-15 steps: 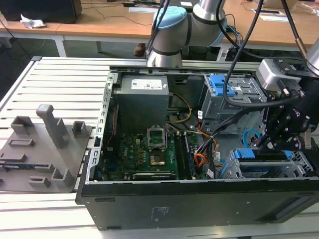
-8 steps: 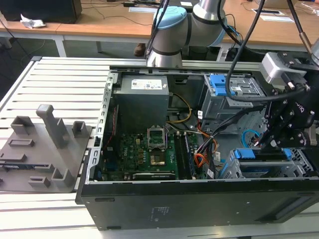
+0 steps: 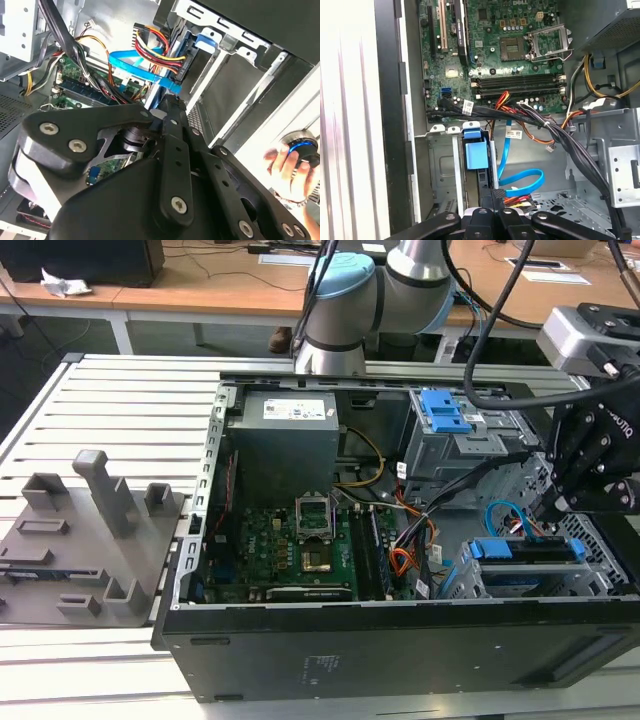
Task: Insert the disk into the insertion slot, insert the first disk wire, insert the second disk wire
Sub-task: 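Insert the second disk wire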
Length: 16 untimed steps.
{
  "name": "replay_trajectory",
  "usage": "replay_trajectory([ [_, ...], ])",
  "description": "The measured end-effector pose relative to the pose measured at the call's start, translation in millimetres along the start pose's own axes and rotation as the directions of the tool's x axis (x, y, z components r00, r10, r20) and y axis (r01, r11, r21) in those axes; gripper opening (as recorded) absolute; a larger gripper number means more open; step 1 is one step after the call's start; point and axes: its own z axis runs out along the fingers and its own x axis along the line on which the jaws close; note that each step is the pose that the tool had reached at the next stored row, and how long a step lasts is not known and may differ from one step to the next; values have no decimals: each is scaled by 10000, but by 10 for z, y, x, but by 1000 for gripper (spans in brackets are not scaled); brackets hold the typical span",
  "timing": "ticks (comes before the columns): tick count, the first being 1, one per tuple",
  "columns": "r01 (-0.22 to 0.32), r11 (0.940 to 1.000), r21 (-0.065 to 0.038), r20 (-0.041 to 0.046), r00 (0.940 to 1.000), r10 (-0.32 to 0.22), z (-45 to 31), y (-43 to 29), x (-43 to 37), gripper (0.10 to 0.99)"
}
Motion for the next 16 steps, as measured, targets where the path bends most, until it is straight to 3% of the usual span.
replay_trajectory([
  [2,2,10000,-3,21,10000,-2,-2,9,1,106],
  [3,6,10000,-9,75,10000,-6,-1,20,3,106],
  [4,13,10000,-20,186,9998,-13,2,49,12,106],
  [6,35,10000,-30,282,9996,-34,3,68,35,106],
  [10,249,9997,-33,312,9992,-248,9,135,98,106],
  [16,249,9997,-33,312,9992,-248,8,136,98,106],
])
